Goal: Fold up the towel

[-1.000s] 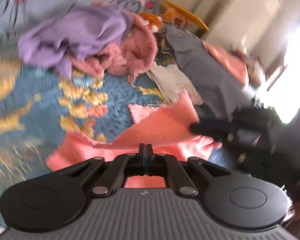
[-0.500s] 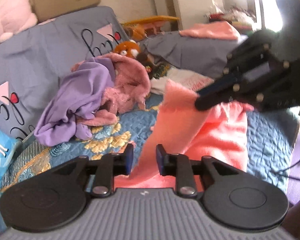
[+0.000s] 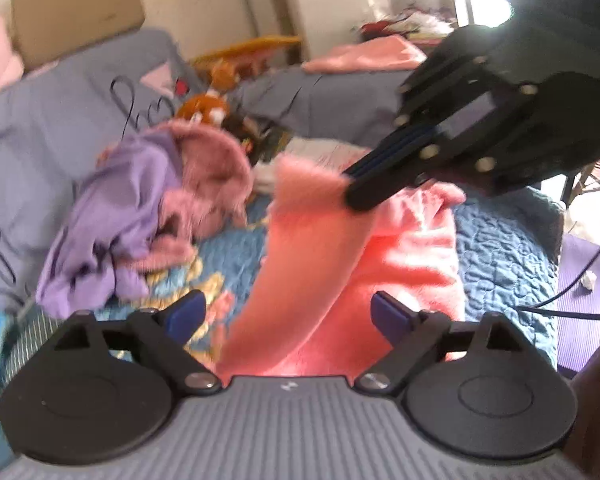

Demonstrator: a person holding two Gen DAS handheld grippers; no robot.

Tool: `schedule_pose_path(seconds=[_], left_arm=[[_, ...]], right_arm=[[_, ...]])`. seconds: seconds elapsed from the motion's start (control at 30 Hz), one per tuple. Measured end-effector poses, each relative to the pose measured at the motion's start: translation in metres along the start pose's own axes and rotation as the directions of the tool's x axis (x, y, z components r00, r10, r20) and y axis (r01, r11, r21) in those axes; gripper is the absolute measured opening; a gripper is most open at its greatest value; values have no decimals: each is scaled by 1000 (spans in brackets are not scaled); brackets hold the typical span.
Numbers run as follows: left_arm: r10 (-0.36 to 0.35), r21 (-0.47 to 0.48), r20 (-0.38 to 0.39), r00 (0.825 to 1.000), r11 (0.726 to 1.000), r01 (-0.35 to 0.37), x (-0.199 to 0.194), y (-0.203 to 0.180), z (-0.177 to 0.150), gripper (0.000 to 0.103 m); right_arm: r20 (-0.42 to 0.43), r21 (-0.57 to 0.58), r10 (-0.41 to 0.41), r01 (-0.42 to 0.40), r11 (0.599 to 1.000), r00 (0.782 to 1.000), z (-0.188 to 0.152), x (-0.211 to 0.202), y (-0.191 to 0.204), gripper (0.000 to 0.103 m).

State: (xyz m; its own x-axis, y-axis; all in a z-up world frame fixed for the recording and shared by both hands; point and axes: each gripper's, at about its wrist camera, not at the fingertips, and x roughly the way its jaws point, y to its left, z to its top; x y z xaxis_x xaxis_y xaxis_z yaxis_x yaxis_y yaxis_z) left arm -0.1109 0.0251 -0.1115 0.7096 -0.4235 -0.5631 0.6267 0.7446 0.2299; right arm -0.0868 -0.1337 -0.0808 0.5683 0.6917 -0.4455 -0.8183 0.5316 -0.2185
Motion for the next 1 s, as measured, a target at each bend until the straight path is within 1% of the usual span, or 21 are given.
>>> schedule_pose_path(seconds=[0.03,0.1,0.17,0.27,0.3,0.33,0.37,0.4,0.53,0.63,0.7,0.77,0.83,0.87,0.93,1.0], left_arm=[[0,6,5,1000,1000,0,0,-2,1,91],[6,-3,-23,1000,1000,-6,6,-1,1,89],[1,-9,-61,998,1000,-2,16,0,0,81],[-25,-18,-96,995,1000,23,26,0,-2,61],[-21,-33,-94,995,999,18,25,2,-1,45],[-17,-47,-91,996,999,13,25,5,-1,20],[-14,-61,-88,996,998,8,25,7,-1,9],[-10,-76,-86,996,997,3,24,10,0,5],[6,-134,-76,997,991,-16,23,19,1,4],[20,-179,-68,998,983,-31,21,27,2,4],[48,-243,-44,998,968,-57,15,38,4,4],[76,-316,-19,997,946,-78,6,51,4,4],[101,-380,10,995,921,-89,-4,63,3,4],[112,-419,28,993,903,-90,-10,70,1,4],[136,-492,64,989,866,-87,-24,83,-3,4],[170,-538,87,982,837,-97,-38,92,-7,4]], right_arm=[[1,-2,4,-4,1000,1000,1,0,0,3],[7,-4,12,-12,1000,1000,3,0,1,3],[12,-5,18,-18,1000,1000,4,-1,2,3],[14,-5,15,-15,1000,1000,6,-1,3,3],[13,-3,13,-13,1000,1000,6,-1,3,3],[12,-1,12,-12,1000,1000,5,-1,3,3],[10,1,10,-10,1000,1000,5,-2,3,3],[6,2,7,-7,1000,1000,4,-1,3,3],[-7,13,-11,11,1000,1000,0,-2,5,4],[-10,38,16,-15,999,1000,-3,-3,9,5],[-17,48,46,-45,998,999,-6,-3,15,6],[-33,56,69,-67,996,997,-11,-3,21,7],[-66,62,74,-70,996,995,-21,-7,24,7],[-86,65,71,-65,996,994,-26,-10,24,9],[-143,77,34,-23,997,989,-42,-17,16,12],[-222,97,-41,64,993,974,-63,-25,2,16]])
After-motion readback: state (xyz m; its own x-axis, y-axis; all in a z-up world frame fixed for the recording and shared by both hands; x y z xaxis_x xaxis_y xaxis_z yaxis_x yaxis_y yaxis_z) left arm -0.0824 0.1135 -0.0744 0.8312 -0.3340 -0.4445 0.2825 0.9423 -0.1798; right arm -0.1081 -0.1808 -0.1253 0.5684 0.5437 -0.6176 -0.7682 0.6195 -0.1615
